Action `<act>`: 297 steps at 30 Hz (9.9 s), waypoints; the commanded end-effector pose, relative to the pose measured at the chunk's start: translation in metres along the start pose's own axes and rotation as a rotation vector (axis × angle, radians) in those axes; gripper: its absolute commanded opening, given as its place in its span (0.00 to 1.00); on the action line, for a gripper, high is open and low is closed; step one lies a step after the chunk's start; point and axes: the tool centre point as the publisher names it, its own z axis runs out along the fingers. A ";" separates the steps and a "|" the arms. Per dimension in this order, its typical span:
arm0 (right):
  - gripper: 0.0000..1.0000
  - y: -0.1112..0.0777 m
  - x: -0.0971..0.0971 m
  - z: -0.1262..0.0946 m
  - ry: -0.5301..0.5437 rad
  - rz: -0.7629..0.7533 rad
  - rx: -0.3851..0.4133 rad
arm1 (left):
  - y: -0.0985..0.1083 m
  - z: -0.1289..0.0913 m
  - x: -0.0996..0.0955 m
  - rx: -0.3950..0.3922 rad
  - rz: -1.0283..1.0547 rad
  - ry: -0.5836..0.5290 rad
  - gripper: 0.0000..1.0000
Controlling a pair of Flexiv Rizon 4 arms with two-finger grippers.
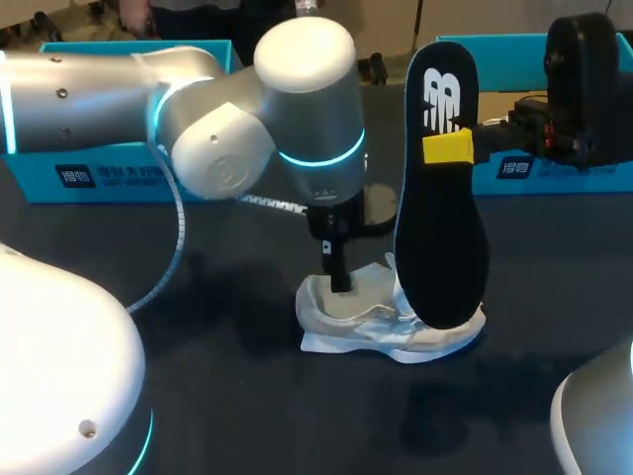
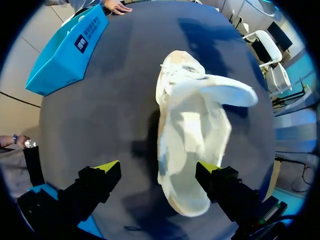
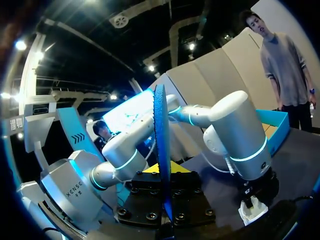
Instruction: Take the shoe out of the shoebox, open the shoe tongue, remove and reinsert the insole, then place the shoe into the shoebox
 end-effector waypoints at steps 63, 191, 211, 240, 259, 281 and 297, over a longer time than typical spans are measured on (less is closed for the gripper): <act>0.00 0.002 -0.003 0.003 0.003 0.001 0.004 | -0.008 -0.018 0.007 0.077 0.428 -0.034 0.00; 0.00 0.002 -0.003 0.003 0.003 0.001 0.004 | -0.018 0.045 0.035 -0.112 1.669 0.362 0.63; 0.00 0.002 -0.003 0.003 0.003 0.001 0.004 | -0.018 -0.058 0.018 0.257 1.505 -0.102 1.00; 0.00 0.002 -0.003 0.003 0.003 0.001 0.004 | -0.020 -0.111 -0.012 0.519 1.431 -0.393 1.00; 0.00 0.002 -0.003 0.003 0.003 0.001 0.004 | -0.020 -0.155 -0.017 0.771 1.440 -0.763 1.00; 0.00 0.002 -0.003 0.003 0.003 0.001 0.004 | -0.024 -0.170 -0.026 0.953 1.427 -0.982 1.00; 0.00 0.010 -0.082 -0.019 0.044 0.159 0.051 | -0.015 -0.192 -0.018 0.961 1.457 -1.100 1.00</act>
